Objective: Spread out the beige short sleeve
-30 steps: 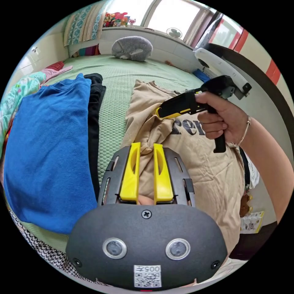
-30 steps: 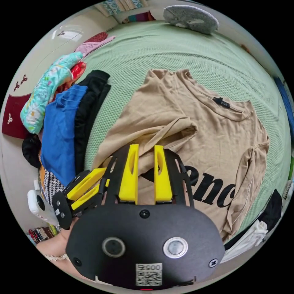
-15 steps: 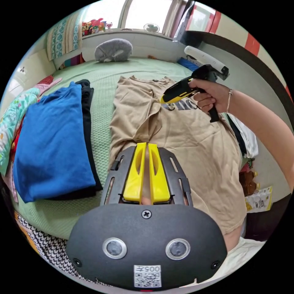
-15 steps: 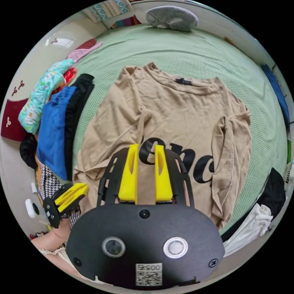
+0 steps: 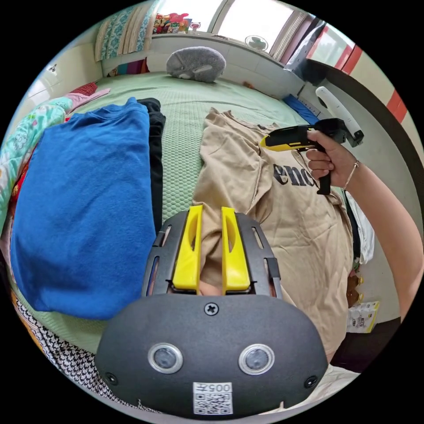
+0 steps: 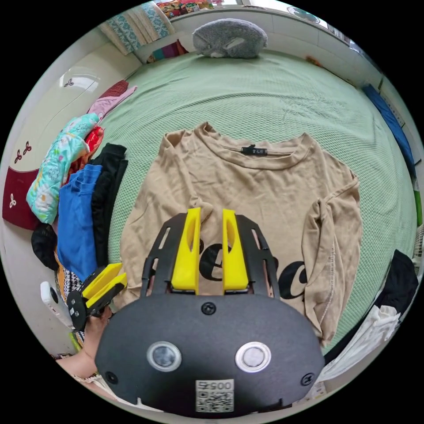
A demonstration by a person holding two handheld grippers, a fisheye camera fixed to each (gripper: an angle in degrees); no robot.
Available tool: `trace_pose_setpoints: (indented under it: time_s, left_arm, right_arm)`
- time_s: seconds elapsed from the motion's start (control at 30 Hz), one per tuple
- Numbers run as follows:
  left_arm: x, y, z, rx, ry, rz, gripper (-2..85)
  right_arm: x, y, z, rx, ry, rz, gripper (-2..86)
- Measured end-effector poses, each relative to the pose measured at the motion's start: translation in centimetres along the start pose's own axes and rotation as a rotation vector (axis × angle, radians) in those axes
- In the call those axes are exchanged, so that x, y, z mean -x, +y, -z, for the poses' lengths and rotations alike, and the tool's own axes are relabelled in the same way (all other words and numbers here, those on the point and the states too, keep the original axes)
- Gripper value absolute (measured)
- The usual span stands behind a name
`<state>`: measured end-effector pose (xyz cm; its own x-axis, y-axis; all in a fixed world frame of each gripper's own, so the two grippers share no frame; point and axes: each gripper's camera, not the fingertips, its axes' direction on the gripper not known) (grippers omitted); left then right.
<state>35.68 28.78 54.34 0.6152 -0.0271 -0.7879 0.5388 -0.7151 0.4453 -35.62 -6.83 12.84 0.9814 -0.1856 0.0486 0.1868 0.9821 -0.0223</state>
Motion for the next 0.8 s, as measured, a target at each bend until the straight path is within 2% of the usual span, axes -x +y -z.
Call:
trace_pose_setpoints:
  time_s: [0.1, 0.17, 0.27, 0.43, 0.57, 0.8]
  left_arm:
    - [0.5, -0.2, 0.1, -0.006, -0.042, 0.021, 4.9]
    - [1.2, 0.0, 1.2, -0.046, -0.055, 0.056, 3.1]
    - [2.5, 0.5, 2.1, -0.091, -0.063, 0.110, 2.5]
    - [3.2, 1.2, 2.5, -0.099, -0.022, 0.107, 3.3]
    - [3.4, 1.4, 2.9, -0.103, 0.003, 0.101, 4.0]
    - [3.4, 1.3, 2.0, -0.081, 0.012, 0.064, 4.5]
  right_arm:
    - [1.2, 0.6, -1.2, -0.028, -0.010, 0.008, 1.9]
    - [2.2, 1.4, -0.3, -0.108, 0.080, 0.022, 0.8]
    - [2.6, 2.2, 0.3, -0.126, 0.090, 0.028, 2.6]
    - [2.7, 2.1, 0.3, -0.062, 0.255, 0.024, 6.3]
    - [5.4, 1.4, 0.4, -0.088, 0.123, 0.115, 7.6]
    - [10.7, -0.4, -4.3, -0.050, 0.118, 0.233, 6.5]
